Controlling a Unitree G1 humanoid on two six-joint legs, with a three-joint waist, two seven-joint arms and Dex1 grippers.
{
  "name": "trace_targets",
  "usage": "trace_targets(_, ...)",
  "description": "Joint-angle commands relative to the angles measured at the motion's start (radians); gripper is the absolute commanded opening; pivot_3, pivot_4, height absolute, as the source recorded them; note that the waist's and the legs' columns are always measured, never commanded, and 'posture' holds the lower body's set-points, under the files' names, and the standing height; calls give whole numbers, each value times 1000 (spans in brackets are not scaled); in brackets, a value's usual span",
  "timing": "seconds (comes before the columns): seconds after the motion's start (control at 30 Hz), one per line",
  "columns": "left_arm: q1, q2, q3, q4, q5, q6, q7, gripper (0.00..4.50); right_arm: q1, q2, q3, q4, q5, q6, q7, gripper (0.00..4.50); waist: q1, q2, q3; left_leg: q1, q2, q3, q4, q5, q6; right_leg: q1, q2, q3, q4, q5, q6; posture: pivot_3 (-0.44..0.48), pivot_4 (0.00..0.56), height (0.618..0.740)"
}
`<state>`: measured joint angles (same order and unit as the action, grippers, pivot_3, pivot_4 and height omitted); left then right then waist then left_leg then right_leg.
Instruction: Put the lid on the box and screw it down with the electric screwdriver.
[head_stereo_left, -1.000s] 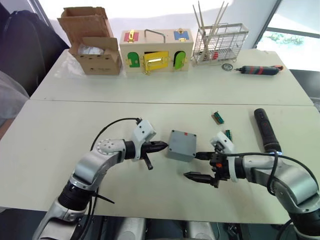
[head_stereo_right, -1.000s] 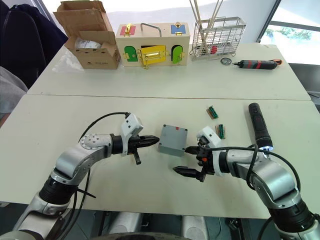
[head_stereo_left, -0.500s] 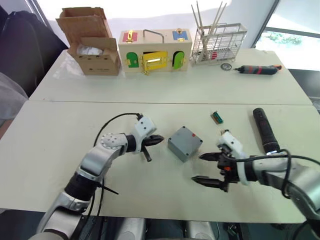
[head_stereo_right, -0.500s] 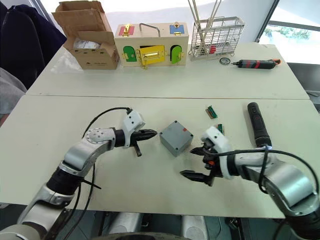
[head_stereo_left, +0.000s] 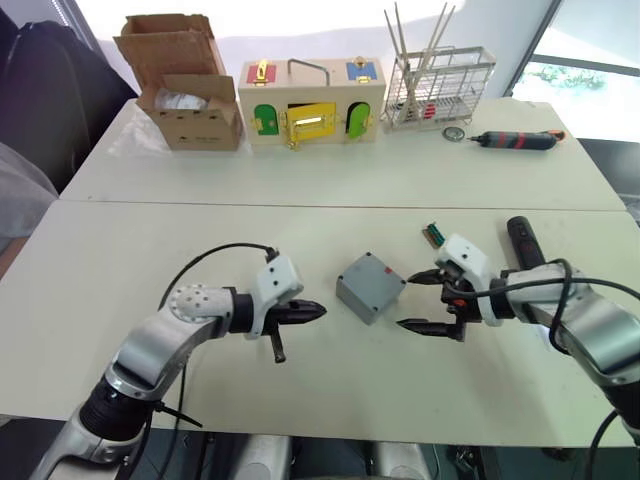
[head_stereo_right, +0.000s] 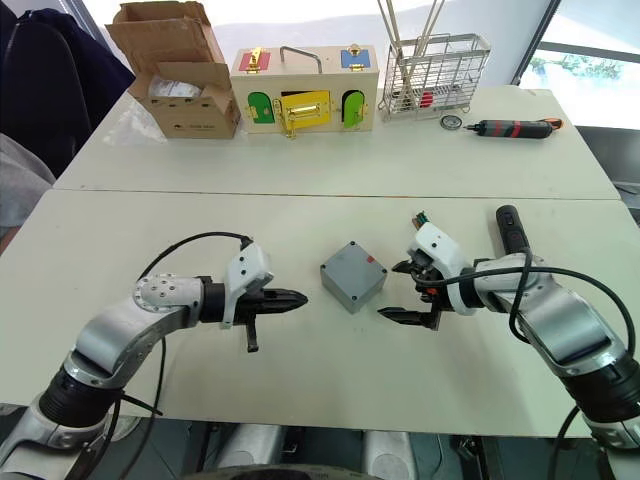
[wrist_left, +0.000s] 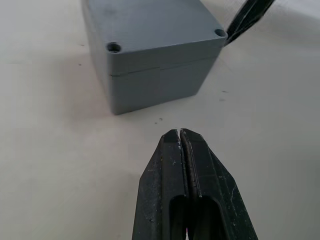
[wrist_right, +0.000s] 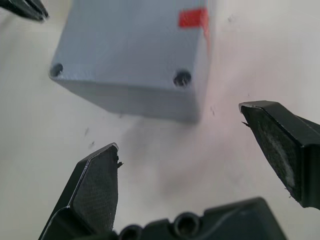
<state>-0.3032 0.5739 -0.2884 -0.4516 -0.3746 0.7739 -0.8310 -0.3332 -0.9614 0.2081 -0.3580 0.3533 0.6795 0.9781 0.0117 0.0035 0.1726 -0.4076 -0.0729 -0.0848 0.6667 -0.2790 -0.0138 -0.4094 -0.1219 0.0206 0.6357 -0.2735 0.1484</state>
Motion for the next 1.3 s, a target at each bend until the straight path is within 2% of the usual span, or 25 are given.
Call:
trace_targets(0.03,-22,-36,-24,4,35,-20,49,0,-15,11,13,-18,-4,-12,36,4485,2,0,0,0,0,0,0,0,0,0,0,0,0,0,0,0,150,731)
trace_targets(0.17,-64,-96,-54,97,114,-83,117,0,16,5,5,-73,37,54,54,4485,1,0,0,0,0,0,0,0,0,0,0,0,0,0,0,0,150,731)
trace_targets(0.3,-95,-165,-44,147,113,-130,127,0,44,19,-15,-113,53,90,31,4485,1,0,0,0,0,0,0,0,0,0,0,0,0,0,0,0,150,731)
trace_targets(0.57,-105,-173,-39,170,120,-152,112,0,77,37,-36,-191,84,159,-12,4485,1,0,0,0,0,0,0,0,0,0,0,0,0,0,0,0,150,731)
trace_targets(0.83,-82,-143,-48,125,91,-113,59,0,75,33,-47,-175,60,149,-37,4485,1,0,0,0,0,0,0,0,0,0,0,0,0,0,0,0,150,731)
trace_targets(1.03,-69,-140,-43,103,77,-93,45,0,70,-17,-150,-157,81,177,-36,4485,2,0,0,0,0,0,0,0,0,0,0,0,0,0,0,0,150,731)
trace_targets(1.17,-71,-129,-28,112,93,-98,49,0,34,-96,-321,-144,151,251,-7,4485,1,0,0,0,0,0,0,0,0,0,0,0,0,0,0,0,150,731)
trace_targets(1.3,-76,-80,22,119,77,-100,22,0,7,-89,-401,-79,191,251,-9,4485,-1,0,0,0,0,0,0,0,0,0,0,0,0,0,0,0,150,731)
